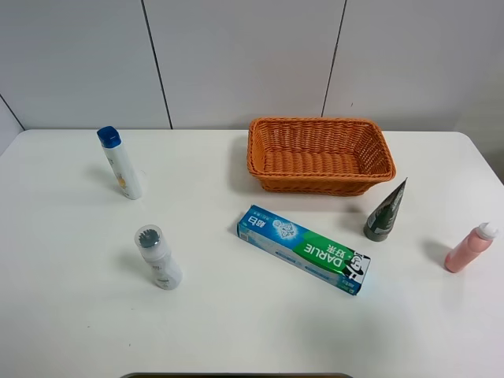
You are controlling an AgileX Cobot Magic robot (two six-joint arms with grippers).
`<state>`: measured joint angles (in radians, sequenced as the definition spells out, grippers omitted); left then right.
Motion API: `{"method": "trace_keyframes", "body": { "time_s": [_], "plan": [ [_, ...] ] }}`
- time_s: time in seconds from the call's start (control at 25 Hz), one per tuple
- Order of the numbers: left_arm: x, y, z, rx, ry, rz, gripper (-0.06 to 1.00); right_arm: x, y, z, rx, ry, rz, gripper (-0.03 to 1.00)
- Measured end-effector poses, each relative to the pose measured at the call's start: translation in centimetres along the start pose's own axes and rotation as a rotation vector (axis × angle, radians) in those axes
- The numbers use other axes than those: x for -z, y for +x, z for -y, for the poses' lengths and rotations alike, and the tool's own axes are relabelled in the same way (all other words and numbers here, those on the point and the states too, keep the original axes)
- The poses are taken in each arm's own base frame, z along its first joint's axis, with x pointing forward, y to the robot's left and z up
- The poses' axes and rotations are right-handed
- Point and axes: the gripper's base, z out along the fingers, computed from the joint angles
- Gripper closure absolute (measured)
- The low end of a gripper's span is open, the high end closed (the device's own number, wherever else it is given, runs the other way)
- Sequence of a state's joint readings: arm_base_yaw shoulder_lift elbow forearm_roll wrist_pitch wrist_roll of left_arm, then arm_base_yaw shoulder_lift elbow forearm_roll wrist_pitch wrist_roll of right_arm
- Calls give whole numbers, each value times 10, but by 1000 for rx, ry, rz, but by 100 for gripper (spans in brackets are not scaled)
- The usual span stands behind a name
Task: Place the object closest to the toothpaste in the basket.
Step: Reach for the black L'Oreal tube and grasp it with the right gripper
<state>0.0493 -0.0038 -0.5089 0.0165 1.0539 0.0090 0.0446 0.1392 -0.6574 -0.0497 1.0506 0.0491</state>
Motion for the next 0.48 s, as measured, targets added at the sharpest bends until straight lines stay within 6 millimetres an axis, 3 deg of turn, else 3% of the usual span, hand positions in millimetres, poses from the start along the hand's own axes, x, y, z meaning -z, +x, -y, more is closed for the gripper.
{"method": "trace_keyframes", "body": {
  "time_s": [0.48],
  "plan": [
    [0, 0, 0, 0, 0, 0, 0, -37, -71, -3, -177, 11, -108, -2]
  ]
}}
